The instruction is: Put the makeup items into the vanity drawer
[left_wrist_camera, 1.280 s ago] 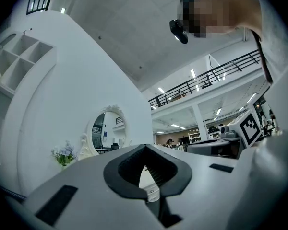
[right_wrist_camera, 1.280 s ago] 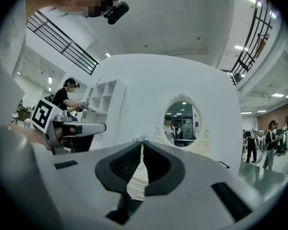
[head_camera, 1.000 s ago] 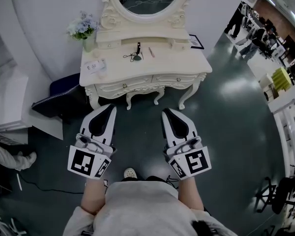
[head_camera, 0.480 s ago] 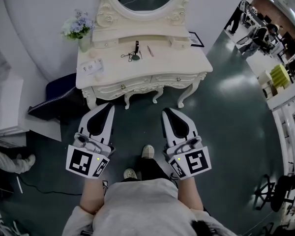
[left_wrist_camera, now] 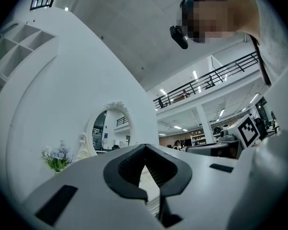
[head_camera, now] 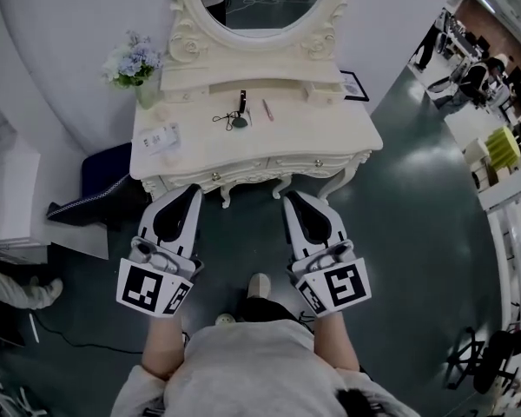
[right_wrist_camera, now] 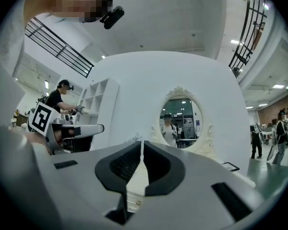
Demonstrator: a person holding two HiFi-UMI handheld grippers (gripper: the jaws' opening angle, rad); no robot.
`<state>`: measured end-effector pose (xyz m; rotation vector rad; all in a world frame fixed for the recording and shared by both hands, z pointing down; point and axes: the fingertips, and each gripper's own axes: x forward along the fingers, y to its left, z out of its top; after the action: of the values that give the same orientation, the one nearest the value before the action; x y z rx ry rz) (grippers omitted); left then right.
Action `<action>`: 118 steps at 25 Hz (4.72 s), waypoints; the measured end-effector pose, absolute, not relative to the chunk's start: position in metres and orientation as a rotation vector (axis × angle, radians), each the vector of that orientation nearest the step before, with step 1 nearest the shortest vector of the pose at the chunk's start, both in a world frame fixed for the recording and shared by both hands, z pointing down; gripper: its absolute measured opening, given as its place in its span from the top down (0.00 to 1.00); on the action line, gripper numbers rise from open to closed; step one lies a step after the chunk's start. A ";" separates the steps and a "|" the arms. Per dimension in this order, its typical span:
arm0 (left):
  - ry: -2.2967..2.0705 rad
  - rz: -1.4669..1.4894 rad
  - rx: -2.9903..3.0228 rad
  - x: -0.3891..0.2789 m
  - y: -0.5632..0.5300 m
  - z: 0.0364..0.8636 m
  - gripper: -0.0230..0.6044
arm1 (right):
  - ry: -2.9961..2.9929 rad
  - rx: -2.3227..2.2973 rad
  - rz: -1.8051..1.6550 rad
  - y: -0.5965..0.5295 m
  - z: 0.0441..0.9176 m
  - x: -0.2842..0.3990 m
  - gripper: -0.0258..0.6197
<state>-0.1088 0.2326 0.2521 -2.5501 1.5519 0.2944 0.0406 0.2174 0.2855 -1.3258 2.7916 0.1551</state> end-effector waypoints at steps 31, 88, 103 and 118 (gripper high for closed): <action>1.670 0.206 -2.427 -0.050 0.121 0.253 0.94 | 2.854 -1.132 0.066 0.081 0.303 0.086 0.91; 1.447 0.190 -2.667 -0.181 -0.107 0.286 0.94 | 2.896 -1.493 -0.152 -0.126 0.378 -0.047 0.91; 1.475 0.155 -2.706 -0.190 -0.130 0.307 0.94 | 3.051 -1.494 -0.421 -0.148 0.454 -0.061 0.91; 1.626 0.006 -2.712 -0.213 -0.140 0.348 0.94 | 3.261 -1.392 -0.698 -0.174 0.546 -0.078 0.91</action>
<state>-0.2131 -0.1402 0.3476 -2.7123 1.6261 0.0059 -0.0781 -0.1736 0.5455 -1.3919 3.2613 -0.6976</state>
